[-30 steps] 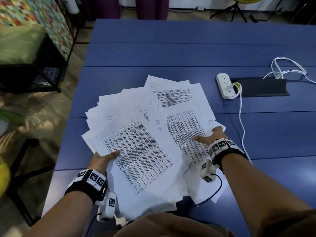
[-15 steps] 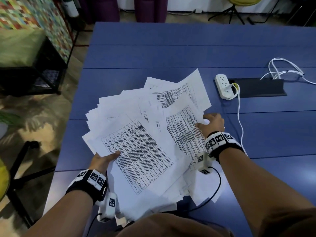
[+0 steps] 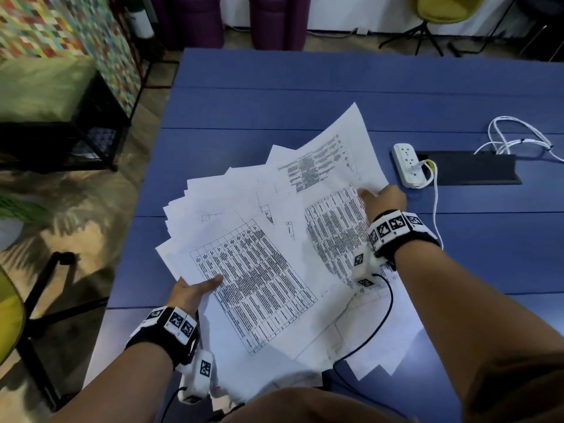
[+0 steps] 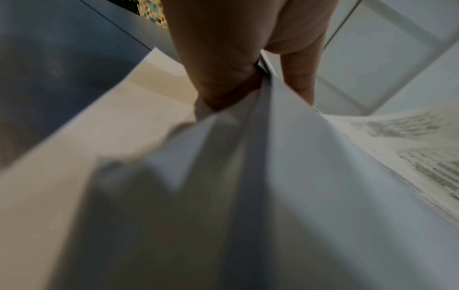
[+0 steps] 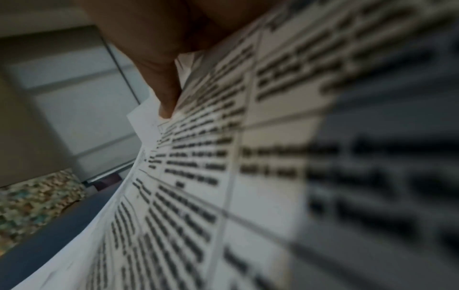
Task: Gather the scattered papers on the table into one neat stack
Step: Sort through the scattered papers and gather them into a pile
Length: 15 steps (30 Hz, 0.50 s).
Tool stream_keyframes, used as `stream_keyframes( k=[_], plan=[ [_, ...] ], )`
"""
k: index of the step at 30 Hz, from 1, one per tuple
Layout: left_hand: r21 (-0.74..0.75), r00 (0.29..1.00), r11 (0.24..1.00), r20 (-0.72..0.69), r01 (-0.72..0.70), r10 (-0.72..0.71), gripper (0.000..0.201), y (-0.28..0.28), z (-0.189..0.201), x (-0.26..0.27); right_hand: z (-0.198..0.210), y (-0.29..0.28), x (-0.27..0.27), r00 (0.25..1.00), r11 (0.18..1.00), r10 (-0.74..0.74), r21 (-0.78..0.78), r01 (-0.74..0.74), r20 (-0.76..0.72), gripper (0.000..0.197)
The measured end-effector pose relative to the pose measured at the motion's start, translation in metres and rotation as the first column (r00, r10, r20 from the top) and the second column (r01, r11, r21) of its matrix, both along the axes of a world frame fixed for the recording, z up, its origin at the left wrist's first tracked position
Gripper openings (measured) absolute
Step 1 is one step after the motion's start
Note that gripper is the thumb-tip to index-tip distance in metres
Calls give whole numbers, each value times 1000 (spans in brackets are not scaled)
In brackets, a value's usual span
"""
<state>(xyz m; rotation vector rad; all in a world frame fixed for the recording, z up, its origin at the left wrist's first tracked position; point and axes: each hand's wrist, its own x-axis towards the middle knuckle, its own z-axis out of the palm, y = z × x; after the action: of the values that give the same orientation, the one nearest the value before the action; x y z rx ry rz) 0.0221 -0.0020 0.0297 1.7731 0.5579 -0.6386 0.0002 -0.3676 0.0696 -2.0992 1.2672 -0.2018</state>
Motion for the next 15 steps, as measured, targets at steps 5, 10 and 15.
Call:
stream_keyframes(
  k=[5,10,15],
  plan=[
    [-57,996,997,74,-52,56,80,1,-1,-4,35,-12,1,995,992,-3,-126,16,99,49],
    [-95,998,995,51,-25,30,96,8,-7,0,96,-19,-4,924,963,106,-268,-4,367,39],
    [-166,993,981,-44,96,-105,76,9,-12,7,159,-13,3,737,978,160,-208,-27,656,36]
  ],
)
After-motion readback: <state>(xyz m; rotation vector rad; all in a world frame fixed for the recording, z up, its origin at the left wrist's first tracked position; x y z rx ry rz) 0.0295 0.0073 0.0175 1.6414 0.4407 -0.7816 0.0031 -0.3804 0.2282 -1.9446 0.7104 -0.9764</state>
